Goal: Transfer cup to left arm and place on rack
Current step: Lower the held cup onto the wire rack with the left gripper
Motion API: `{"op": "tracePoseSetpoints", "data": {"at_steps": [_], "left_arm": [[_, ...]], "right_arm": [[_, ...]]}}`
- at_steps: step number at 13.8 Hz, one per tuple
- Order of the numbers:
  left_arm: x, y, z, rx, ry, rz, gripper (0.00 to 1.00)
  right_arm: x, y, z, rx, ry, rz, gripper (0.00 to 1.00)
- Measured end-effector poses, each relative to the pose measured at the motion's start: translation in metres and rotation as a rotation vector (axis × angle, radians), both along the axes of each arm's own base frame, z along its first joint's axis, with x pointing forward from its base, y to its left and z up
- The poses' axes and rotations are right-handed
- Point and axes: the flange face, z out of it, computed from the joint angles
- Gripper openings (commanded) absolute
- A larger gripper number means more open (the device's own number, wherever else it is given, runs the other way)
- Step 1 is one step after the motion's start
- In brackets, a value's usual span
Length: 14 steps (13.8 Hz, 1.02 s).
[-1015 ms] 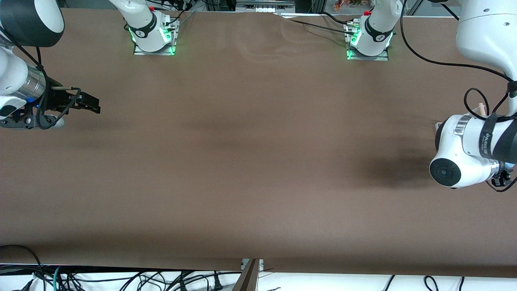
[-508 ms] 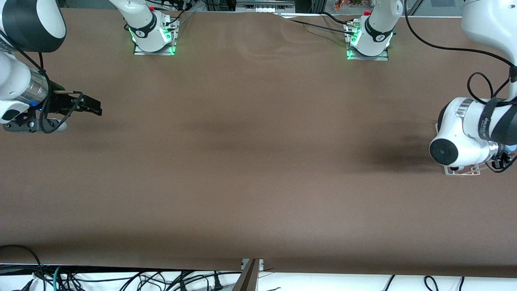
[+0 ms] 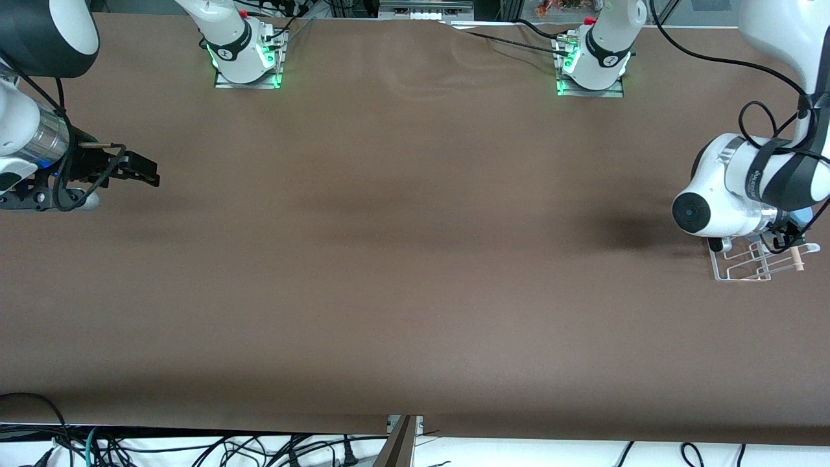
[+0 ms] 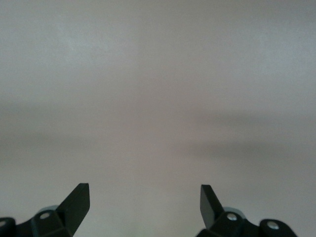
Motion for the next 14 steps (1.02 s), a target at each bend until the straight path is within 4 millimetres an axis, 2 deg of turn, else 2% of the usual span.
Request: {"op": "tracePoseSetpoints", "data": {"at_steps": [3,5,11,14], "left_arm": [[-0.01,0.006,-0.006,0.006,-0.034,-0.027,0.05],[-0.013,0.013,-0.004,-0.003,-0.045,-0.024,0.05],[-0.011,0.015,0.035,-0.014,-0.046,-0.029,0.05],[-0.013,0.016,0.032,-0.02,-0.035,-0.024,0.06]], "right_arm": [[0.0,0.0,0.002,0.0,-0.002,0.0,0.99],[0.0,0.0,0.002,0.0,-0.002,-0.001,0.99],[0.0,0.0,0.002,0.0,-0.001,-0.001,0.99],[0.0,0.0,0.002,0.0,-0.001,-0.001,0.99]]}}
